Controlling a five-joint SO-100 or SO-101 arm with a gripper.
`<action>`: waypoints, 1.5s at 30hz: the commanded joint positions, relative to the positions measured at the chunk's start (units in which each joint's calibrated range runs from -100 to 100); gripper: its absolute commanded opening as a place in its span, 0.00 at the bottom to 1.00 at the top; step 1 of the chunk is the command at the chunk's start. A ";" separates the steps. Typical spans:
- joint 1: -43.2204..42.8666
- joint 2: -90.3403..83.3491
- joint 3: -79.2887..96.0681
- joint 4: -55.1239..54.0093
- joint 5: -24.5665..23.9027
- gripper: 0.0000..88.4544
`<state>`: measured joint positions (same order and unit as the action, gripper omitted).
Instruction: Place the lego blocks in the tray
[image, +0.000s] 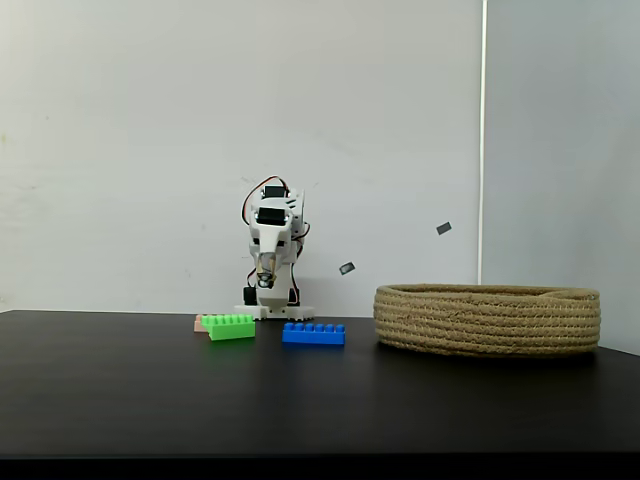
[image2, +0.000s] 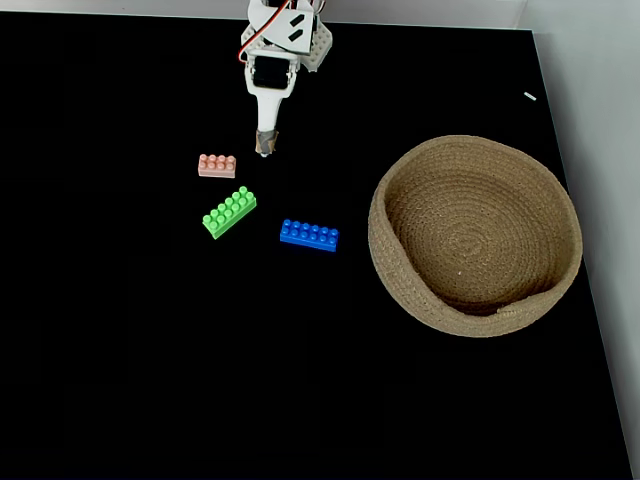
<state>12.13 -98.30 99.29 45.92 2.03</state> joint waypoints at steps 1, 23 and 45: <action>0.23 -0.49 0.71 0.27 -0.68 0.00; 2.29 -0.49 0.71 -0.06 -2.83 0.10; 6.50 49.89 -31.21 1.94 -4.49 0.36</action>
<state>18.32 -56.66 74.90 49.74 -2.08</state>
